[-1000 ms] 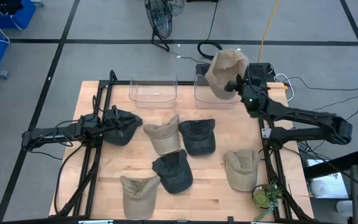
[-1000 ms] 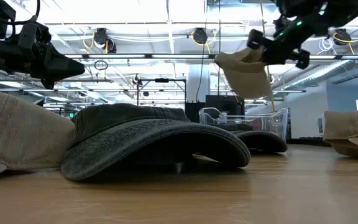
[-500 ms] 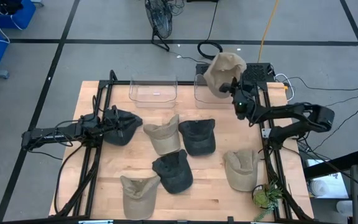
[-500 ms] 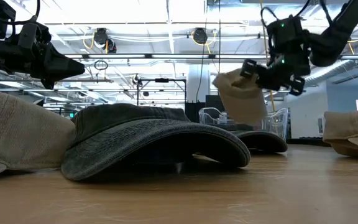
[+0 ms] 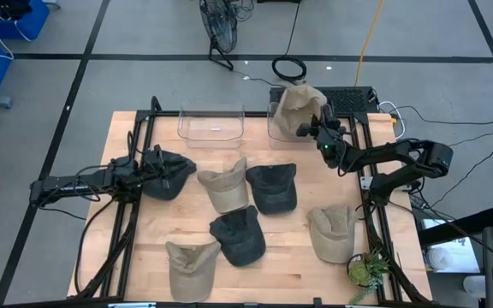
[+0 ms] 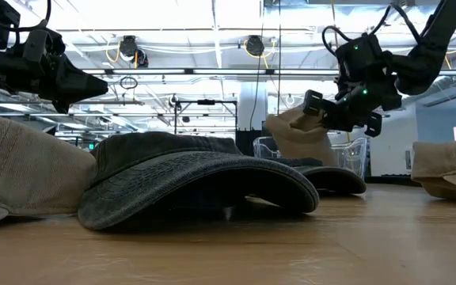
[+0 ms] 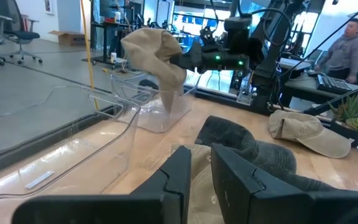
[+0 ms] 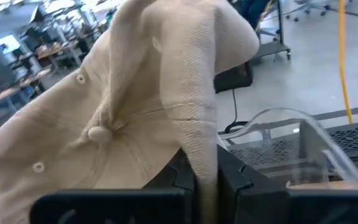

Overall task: Pick & Place hat
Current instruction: Put the brown cap into the right transparent bin, then put the black cap into the left transparent bin

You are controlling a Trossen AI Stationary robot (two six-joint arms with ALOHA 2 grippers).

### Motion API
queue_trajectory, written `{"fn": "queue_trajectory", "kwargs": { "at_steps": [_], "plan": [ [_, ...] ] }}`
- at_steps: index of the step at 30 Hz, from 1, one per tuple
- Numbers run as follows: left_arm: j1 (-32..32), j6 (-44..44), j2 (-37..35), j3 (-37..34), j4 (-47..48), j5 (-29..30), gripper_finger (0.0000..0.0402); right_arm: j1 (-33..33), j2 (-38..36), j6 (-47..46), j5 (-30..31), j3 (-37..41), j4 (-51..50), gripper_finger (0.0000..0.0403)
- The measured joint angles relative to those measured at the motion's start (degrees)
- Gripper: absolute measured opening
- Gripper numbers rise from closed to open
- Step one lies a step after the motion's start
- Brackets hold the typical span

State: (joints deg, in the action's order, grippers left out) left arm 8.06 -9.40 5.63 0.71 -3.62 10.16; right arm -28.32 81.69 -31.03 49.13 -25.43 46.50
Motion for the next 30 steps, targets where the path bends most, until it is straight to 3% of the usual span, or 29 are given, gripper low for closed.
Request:
{"fn": "queue_trajectory", "kwargs": {
  "at_steps": [17, 23, 27, 30],
  "plan": [
    [0.0, 0.0, 0.0, 0.0, 0.0, 0.0, 0.0067, -0.6, -0.7, 0.6, 0.3, 0.0, -0.1, 0.016],
    [0.0, 0.0, 0.0, 0.0, 0.0, 0.0, 0.0067, -0.5, -6.7, 9.0, -0.1, 0.0, 3.1, 0.0192],
    [0.0, 0.0, 0.0, 0.0, 0.0, 0.0, 0.0067, 0.3, -13.9, 13.8, -10.2, 0.0, 3.1, 0.0187],
    [0.0, 0.0, 0.0, 0.0, 0.0, 0.0, 0.0067, 2.5, -19.9, 16.6, -18.4, -0.3, -3.4, 0.0162]
  ]
}}
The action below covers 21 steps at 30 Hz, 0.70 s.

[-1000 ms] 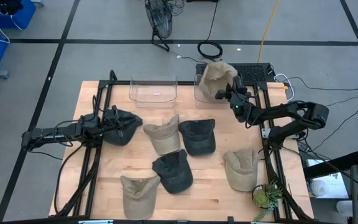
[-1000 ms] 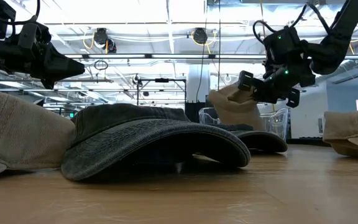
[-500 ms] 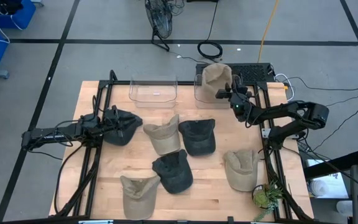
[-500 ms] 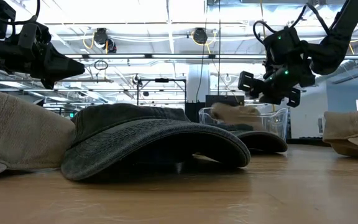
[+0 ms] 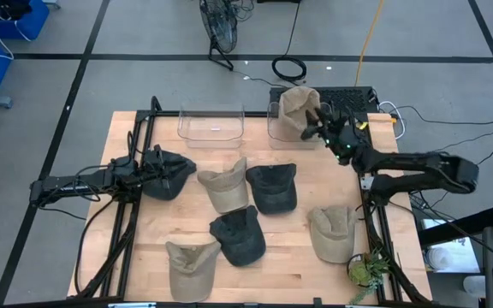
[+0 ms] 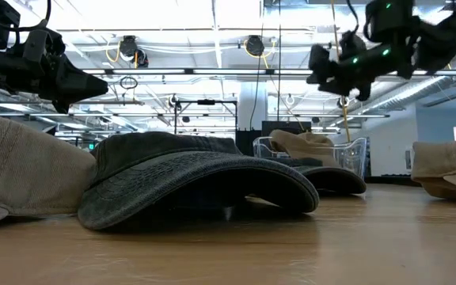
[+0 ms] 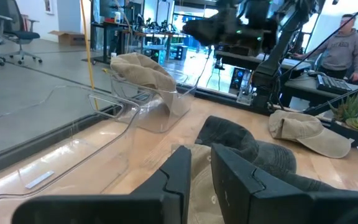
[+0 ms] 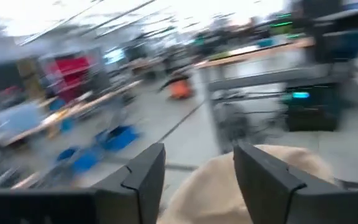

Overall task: Pick & Place hat
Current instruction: Put the black cap into the left transparent bin

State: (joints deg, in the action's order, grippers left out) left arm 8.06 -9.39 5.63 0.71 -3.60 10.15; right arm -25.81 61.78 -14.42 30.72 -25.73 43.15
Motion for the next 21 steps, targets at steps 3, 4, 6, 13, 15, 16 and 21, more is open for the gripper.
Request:
{"fn": "queue_trajectory", "kwargs": {
  "at_steps": [3, 4, 6, 13, 15, 16, 21],
  "plan": [
    [0.0, 0.0, 0.0, 0.0, 0.0, 0.0, 0.0067, 2.7, -5.8, 1.0, -3.5, -1.4, -13.1, 0.0115],
    [0.0, 0.0, 0.0, 0.0, 0.0, 0.0, 0.0067, 3.4, -7.4, 1.1, -5.0, -2.0, -17.3, 0.0094],
    [0.0, 0.0, 0.0, 0.0, 0.0, 0.0, 0.0067, 4.6, -10.3, 0.7, -9.3, -2.9, -24.2, 0.0048],
    [0.0, 0.0, 0.0, 0.0, 0.0, 0.0, 0.0067, 9.2, -15.1, -1.3, -23.6, -5.9, -41.1, 0.0003],
    [0.0, 0.0, 0.0, 0.0, 0.0, 0.0, 0.0067, 11.5, -15.1, -1.4, -23.4, -7.9, -49.9, 0.0001],
    [0.0, 0.0, 0.0, 0.0, 0.0, 0.0, 0.0067, 12.7, -15.1, -1.6, -23.5, -9.1, -54.3, 0.0001],
    [0.0, 0.0, 0.0, 0.0, 0.0, 0.0, 0.0067, 18.8, -14.1, -6.4, -23.2, -13.7, -70.3, 0.0]
  ]
}}
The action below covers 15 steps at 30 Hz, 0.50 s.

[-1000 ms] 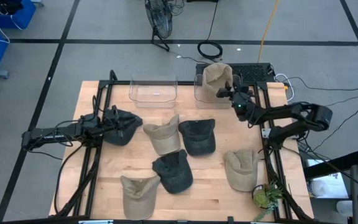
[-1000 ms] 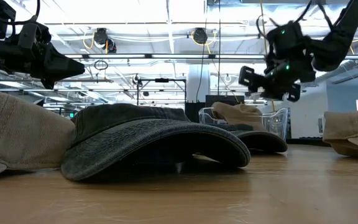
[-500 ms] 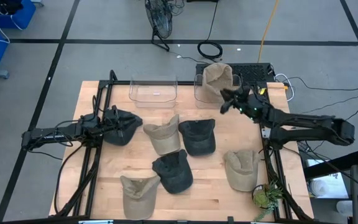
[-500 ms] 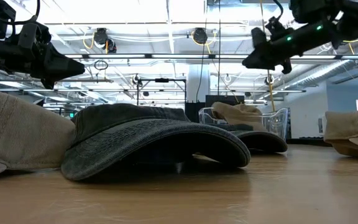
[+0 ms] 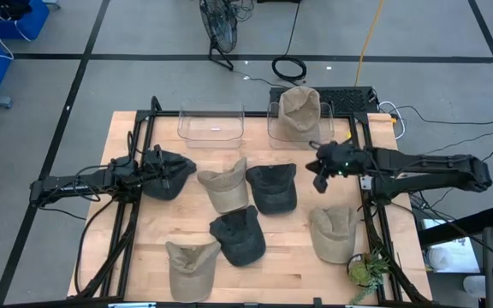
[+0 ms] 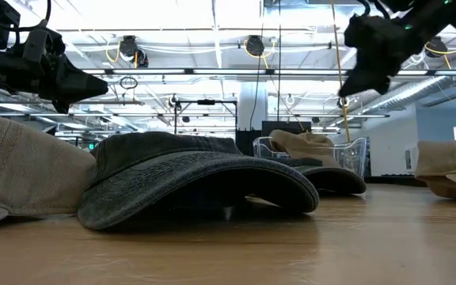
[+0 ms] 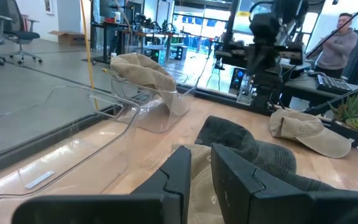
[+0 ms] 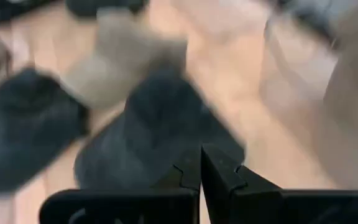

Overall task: Pick & Place hat
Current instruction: Put the black cap into the left transparent bin

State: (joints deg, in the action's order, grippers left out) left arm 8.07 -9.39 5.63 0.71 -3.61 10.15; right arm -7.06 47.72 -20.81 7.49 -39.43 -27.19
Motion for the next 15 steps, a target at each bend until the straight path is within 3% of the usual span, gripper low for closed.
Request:
{"fn": "queue_trajectory", "kwargs": {
  "at_steps": [10, 15],
  "plan": [
    [0.0, -1.3, 0.0, 0.0, -2.3, -0.1, 0.0067, 9.9, 5.0, -27.4, 4.6, -0.4, -14.5, 0.0],
    [0.1, -1.8, 0.0, 0.0, -5.5, 0.4, 0.0067, 14.5, 11.0, -39.0, 4.7, 1.7, -12.6, 0.0]
  ]
}}
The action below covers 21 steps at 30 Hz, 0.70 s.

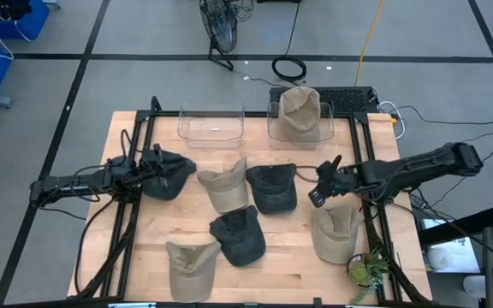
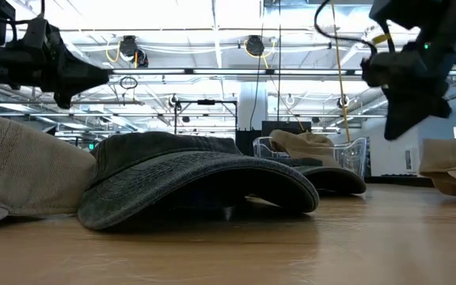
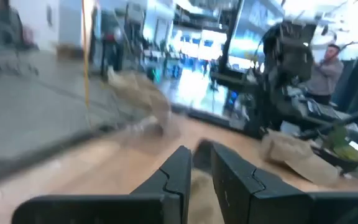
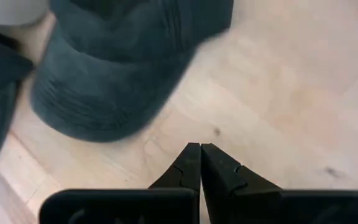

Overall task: Pick & Place hat
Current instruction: Put the black cap into the left transparent bin

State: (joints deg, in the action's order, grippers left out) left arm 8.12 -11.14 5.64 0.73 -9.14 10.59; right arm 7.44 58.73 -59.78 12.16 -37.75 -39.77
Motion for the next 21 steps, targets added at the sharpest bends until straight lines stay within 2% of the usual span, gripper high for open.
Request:
{"fn": "queue_trajectory", "kwargs": {
  "at_steps": [6, 9, 11, 13, 17, 21],
  "plan": [
    [0.1, 0.3, 1.3, 1.0, 0.0, 1.5, 0.0063, 3.5, 6.0, -8.4, 0.0, 2.9, 6.9, 0.0],
    [-0.4, -0.3, 4.7, 5.1, 5.3, 0.4, 0.0033, 3.9, 6.9, -10.0, 0.0, 3.0, 8.0, 0.0],
    [-0.9, -0.5, 8.4, 10.1, 9.3, -0.7, 0.001, 3.8, 6.8, -10.0, 0.1, 3.0, 8.4, 0.0],
    [-1.2, -2.6, 12.8, 16.2, 15.4, -1.2, 0.0007, 3.5, 6.3, -10.0, 1.4, 3.0, 8.3, 0.0],
    [-1.4, -8.9, 24.0, 31.0, 32.0, -1.6, 0.0004, 2.1, 4.3, -8.6, 4.4, 3.0, 8.5, 0.0],
    [-1.2, -14.0, 34.8, 45.2, 49.7, -1.4, 0.0004, -0.3, 1.9, -5.3, 4.7, 3.0, 8.4, 0.0]
  ]
}}
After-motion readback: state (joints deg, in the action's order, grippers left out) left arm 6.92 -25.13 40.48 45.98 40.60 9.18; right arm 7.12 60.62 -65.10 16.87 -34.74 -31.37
